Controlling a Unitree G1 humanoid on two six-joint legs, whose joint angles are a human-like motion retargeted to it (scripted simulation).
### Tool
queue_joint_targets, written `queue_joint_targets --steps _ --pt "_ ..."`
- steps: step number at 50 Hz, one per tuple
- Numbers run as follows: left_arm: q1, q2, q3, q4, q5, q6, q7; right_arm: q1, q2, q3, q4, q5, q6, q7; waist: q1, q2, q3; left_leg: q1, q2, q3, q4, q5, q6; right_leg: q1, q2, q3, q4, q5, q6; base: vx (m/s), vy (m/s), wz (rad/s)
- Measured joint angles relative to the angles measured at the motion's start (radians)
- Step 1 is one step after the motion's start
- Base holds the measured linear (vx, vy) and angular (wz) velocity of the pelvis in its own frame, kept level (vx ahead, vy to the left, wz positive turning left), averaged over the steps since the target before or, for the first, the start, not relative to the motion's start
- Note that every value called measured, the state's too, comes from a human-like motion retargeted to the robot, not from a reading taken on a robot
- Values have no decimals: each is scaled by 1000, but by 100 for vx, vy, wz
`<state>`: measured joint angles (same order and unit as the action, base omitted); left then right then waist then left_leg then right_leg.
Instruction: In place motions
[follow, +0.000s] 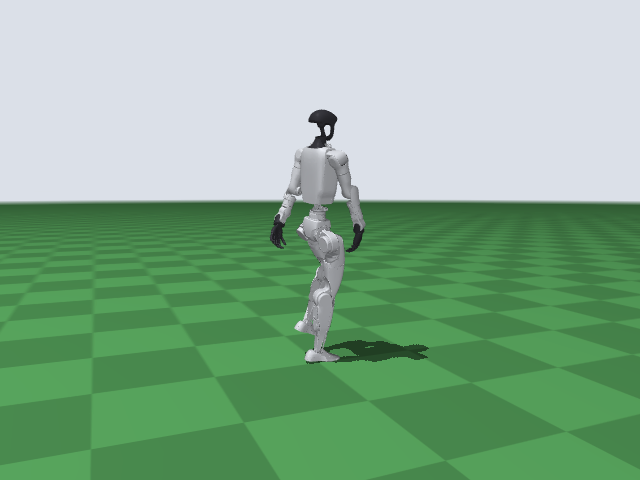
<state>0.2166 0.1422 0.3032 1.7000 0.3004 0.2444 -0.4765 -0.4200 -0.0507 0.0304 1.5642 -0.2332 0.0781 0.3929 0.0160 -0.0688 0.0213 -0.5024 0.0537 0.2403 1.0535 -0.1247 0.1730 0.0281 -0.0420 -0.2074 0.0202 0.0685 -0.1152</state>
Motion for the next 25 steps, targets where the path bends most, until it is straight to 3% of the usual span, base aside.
queue_joint_targets --steps 6,12,20,22,25 --pt "93 -23 9 0 65 26 -10 -79 17 -10 -17 54 -26 -3 38 -11 -10 -150 5 13 219 -113 -9 -20 -9 26 13 3 -21 0 -2 -17" --pt "117 -44 40 0 -4 -17 43 -72 10 -8 -24 40 -34 -5 45 -3 -15 -82 3 4 155 -144 -19 -5 -9 12 16 -5 -26 4 1 18" --pt "64 -25 57 0 -40 -39 45 16 -1 34 80 -34 -30 -24 -23 39 -66 270 -95 -104 -449 -82 -28 20 21 -57 23 -30 -16 15 4 44" --pt "38 -15 62 0 -49 -49 56 36 1 35 116 -32 -25 -28 -26 57 -70 395 -124 -158 -648 -198 -83 24 45 -53 35 -41 -16 13 4 -10" --pt "5 -3 70 0 -58 -64 65 74 4 39 136 -26 -5 -27 -50 90 -84 540 -82 -46 -876 -295 -88 32 84 -57 44 -52 -12 20 10 12"
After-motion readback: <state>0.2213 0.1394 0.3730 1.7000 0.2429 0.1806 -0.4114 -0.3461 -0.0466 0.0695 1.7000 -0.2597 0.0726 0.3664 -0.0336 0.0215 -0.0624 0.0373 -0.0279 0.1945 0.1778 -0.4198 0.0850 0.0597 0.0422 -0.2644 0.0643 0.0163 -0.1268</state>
